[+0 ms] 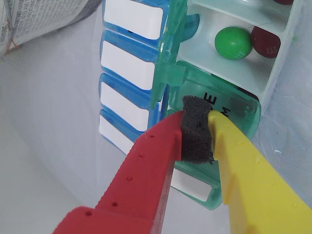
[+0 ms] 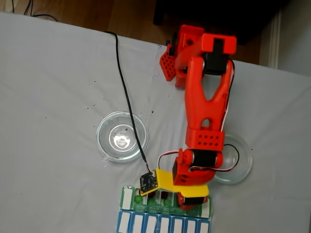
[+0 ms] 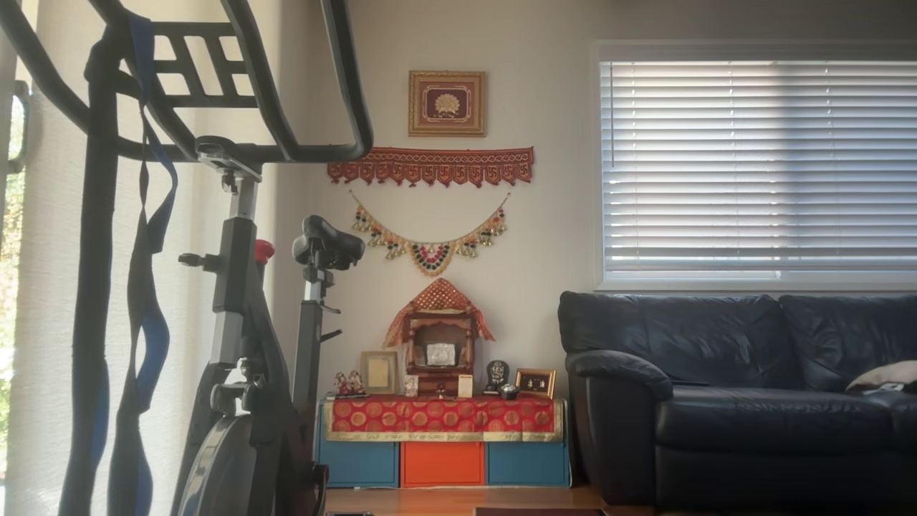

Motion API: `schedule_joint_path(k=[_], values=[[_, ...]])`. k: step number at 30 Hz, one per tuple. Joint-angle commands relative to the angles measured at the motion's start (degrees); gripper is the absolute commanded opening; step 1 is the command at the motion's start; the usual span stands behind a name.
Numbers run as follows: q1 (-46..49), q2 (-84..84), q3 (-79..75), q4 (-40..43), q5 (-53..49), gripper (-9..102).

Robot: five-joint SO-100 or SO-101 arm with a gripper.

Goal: Sort medicines into box.

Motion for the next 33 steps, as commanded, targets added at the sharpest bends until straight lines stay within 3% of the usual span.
schedule_joint_path(k=[1, 10, 20, 33], values=[[-0.88, -0.79, -2.55, 2.81, -0.44, 1], [-1.05, -0.62, -3.60, 5.89, -0.79, 1], [1.41, 15.21, 5.80, -6.50, 0.79, 1], [4.13, 21.45, 6.15, -13.62, 3.78, 1]])
